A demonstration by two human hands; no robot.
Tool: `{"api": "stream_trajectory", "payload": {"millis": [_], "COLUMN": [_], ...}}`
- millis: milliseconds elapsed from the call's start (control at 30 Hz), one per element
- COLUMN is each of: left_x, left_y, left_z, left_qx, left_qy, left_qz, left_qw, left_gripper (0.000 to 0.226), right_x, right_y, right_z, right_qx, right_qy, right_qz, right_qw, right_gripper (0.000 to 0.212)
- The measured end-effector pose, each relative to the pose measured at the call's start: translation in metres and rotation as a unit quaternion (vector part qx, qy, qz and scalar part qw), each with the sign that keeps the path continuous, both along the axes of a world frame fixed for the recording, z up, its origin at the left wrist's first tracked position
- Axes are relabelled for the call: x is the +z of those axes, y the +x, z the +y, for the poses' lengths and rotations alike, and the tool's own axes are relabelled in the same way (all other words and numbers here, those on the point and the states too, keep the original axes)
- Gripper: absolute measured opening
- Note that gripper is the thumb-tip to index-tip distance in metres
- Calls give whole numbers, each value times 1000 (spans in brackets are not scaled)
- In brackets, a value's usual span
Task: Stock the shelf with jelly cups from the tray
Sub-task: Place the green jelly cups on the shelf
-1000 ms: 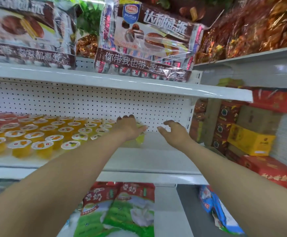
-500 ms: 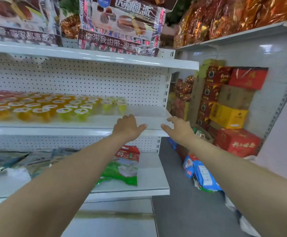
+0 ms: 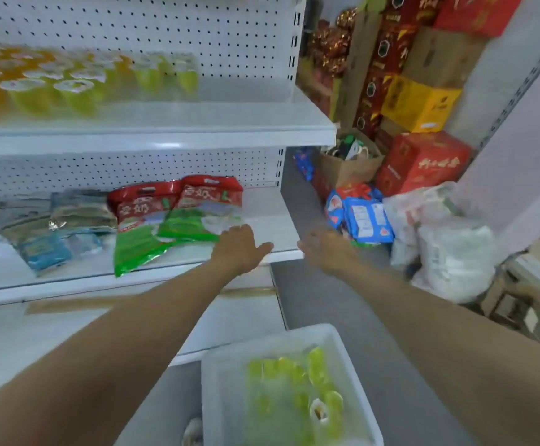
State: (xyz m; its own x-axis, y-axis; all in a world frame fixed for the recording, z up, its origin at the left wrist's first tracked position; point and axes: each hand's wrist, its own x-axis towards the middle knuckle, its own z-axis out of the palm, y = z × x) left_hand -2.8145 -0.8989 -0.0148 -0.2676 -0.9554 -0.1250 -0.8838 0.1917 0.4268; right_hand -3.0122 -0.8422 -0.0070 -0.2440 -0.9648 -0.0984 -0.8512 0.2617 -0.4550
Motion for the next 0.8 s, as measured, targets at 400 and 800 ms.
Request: {"api": "stream_trajectory", "payload": {"millis": [400, 800], "left_x": [-207, -368], "left_y": [20, 47], "left_z": [34, 130], "left_qx": [-30, -59], "left_qy": [261, 500], "left_qz": [-33, -76], "left_qw": [964, 861], "left_gripper": [63, 70], "right_x": [-202, -358], "right_y": [32, 69], "right_z": [55, 98], "right_qx": [-93, -190], "right_qy": [248, 401], "right_qz": [-113, -245], "right_qw": [958, 862], "right_gripper": [54, 52]}}
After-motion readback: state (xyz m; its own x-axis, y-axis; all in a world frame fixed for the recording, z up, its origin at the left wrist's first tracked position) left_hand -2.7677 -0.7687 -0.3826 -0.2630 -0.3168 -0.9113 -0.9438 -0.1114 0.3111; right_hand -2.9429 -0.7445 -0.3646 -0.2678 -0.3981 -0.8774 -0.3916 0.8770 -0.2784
